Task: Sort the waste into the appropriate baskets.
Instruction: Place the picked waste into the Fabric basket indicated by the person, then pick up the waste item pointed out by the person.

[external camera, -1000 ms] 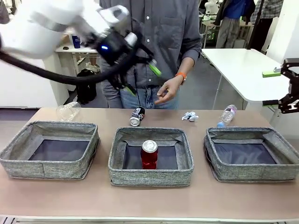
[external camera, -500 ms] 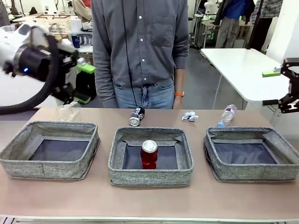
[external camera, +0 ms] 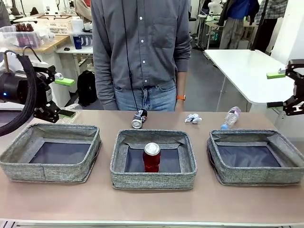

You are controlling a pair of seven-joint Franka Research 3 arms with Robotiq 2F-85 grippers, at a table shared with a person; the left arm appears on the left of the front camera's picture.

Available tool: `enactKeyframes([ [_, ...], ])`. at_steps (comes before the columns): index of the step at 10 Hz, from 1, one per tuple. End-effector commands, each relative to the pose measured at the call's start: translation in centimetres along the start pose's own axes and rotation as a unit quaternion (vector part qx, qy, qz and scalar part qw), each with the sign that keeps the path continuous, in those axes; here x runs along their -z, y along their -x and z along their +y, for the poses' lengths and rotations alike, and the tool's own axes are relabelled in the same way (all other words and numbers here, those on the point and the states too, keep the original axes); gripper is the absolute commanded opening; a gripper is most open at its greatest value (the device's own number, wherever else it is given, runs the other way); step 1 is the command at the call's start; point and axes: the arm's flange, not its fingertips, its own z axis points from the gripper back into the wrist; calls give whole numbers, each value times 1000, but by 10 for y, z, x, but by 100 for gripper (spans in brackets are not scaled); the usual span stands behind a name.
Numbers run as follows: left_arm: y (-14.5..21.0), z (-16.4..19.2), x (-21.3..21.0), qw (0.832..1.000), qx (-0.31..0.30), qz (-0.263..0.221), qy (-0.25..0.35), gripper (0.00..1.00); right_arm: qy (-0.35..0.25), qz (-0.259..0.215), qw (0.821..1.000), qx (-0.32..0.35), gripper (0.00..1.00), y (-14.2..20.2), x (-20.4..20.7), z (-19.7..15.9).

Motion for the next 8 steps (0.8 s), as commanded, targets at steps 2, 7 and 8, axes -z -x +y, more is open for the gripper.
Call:
enactKeyframes([
  [2, -1, -12, 1, 1000, 26, 1, -14, 100, -15, -3, 1000, -13, 100, -3, 2, 1],
  [7, -1, -12, 1, 1000, 26, 1, -14, 100, -15, -3, 1000, -13, 100, -3, 2, 1],
  [8, -1, -12, 1, 1000, 26, 1, -14, 100, -15, -3, 1000, -13, 100, -3, 2, 1],
])
